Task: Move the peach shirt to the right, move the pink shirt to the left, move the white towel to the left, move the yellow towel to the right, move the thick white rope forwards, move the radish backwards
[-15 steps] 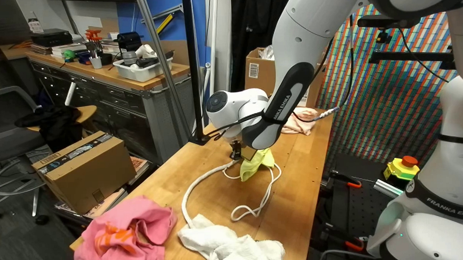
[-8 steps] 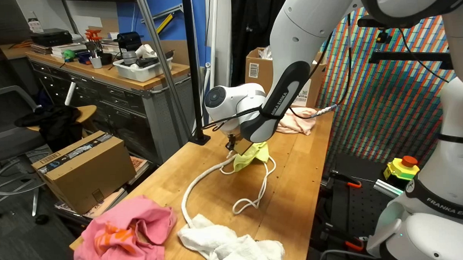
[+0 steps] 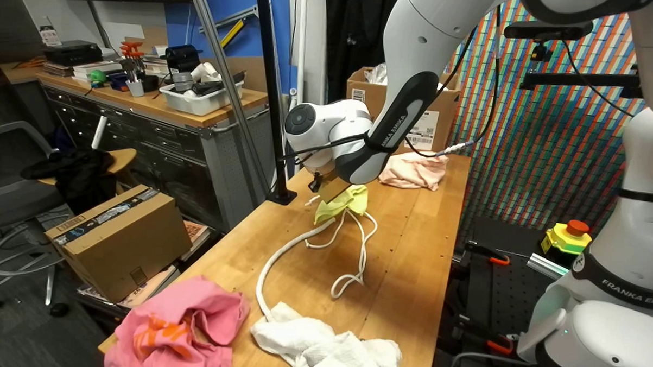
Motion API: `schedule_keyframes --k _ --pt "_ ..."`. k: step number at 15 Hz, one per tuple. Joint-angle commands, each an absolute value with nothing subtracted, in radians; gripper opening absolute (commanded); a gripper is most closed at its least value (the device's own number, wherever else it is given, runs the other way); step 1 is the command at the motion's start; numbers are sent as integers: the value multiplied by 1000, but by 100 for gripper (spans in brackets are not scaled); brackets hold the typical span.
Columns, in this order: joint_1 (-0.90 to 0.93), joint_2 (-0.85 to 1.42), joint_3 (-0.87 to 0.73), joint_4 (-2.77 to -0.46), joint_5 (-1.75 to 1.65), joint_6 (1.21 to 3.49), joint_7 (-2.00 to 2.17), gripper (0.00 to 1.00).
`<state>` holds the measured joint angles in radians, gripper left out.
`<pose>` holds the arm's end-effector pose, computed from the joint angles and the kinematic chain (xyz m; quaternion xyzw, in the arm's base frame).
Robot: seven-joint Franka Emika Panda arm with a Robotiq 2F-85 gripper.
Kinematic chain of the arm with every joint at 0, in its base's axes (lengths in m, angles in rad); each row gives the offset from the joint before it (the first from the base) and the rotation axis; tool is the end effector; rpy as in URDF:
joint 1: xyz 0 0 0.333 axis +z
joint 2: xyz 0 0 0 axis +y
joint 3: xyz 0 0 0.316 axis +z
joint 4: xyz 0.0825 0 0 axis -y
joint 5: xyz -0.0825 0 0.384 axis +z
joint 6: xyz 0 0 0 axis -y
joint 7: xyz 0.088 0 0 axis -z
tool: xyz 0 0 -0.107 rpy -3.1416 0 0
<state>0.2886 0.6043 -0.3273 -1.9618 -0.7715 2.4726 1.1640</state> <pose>0.6073 -0.0183 0.1714 0.9194 -0.2386 0.1217 0.2882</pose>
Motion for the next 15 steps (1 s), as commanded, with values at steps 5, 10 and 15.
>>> schedule_keyframes --k 5,10,15 --pt "210 616 -280 -1889 -787 2408 1205 8" --pt "187 638 -276 -1847 -782 2406 1261 8" --pt "166 667 -295 -1766 -794 2404 1318 8"
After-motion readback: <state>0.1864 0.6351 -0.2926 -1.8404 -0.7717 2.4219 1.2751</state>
